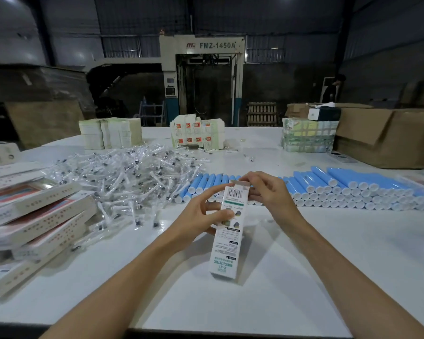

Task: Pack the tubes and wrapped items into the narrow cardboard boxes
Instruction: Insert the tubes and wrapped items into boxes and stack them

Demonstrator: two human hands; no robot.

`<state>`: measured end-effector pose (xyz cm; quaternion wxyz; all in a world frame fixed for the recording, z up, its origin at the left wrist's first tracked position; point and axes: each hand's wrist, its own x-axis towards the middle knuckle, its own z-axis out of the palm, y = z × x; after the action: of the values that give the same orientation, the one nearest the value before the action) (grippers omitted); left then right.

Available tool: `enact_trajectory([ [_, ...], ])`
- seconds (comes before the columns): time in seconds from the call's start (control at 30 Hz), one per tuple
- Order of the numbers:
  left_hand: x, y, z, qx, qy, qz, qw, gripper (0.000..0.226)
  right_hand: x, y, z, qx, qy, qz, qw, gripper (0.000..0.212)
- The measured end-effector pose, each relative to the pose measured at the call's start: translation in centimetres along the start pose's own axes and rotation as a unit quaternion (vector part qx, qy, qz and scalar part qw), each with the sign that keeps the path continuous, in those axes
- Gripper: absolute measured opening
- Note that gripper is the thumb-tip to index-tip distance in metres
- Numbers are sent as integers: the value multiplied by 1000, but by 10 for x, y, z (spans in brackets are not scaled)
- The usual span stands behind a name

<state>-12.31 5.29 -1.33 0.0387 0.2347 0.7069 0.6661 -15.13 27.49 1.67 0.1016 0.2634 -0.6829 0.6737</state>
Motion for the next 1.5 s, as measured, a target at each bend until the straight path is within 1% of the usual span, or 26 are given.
enact_trajectory([
  [0.07, 1, 1, 2, 2, -8, 7, 1000, 65, 1, -2, 4, 42, 45, 41, 997, 23],
  [0.13, 2, 1, 4, 8, -8, 13, 1000, 68, 2, -4, 5, 78, 62, 80, 992, 19],
  [0.27, 2, 1, 3, 11, -2, 12, 1000, 61, 2, -5, 2, 178, 34, 156, 971, 21],
  [0.4, 2, 1, 3, 14, -3, 6, 1000, 59, 4, -3, 2, 205, 26, 185, 961, 22],
  [0.57, 3, 0, 1, 19, 14, 4, 1000, 60, 4, 1, 6, 174, 24, 184, 967, 12],
  [0.7, 2, -1, 0, 13, 10, 2, 1000, 67, 4, 3, 8, 166, 36, 187, 968, 10],
  [0.8, 3, -3, -1, 15, 0, 6, 1000, 72, 2, 2, 7, 155, 30, 184, 970, 10],
  [0.9, 3, -3, -1, 17, -1, 9, 1000, 77, 0, -2, 6, 144, 5, 171, 975, 12],
  [1.03, 5, -4, -1, 28, 12, 16, 999, 76, -3, -6, 3, 140, -50, 138, 979, 24],
  [1.13, 5, -6, -1, 33, 25, 24, 999, 74, -4, -4, 5, 129, -65, 115, 983, 22],
  [1.2, 5, -6, -2, 37, 38, 28, 998, 73, -5, 0, 11, 107, -52, 98, 988, 22],
  [1.3, 8, -6, -3, 33, 58, 30, 997, 75, -7, 4, 21, 88, 22, 71, 993, 23],
  [1.37, 9, -5, -3, 28, 64, 30, 997, 78, -7, 5, 24, 78, 54, 45, 994, 16],
  [1.43, 8, -7, -4, 25, 63, 29, 997, 77, -8, 7, 25, 68, 61, 29, 995, 13],
  [1.5, 8, -9, -5, 23, 58, 26, 998, 75, -8, 9, 24, 64, 60, 32, 996, 12],
])
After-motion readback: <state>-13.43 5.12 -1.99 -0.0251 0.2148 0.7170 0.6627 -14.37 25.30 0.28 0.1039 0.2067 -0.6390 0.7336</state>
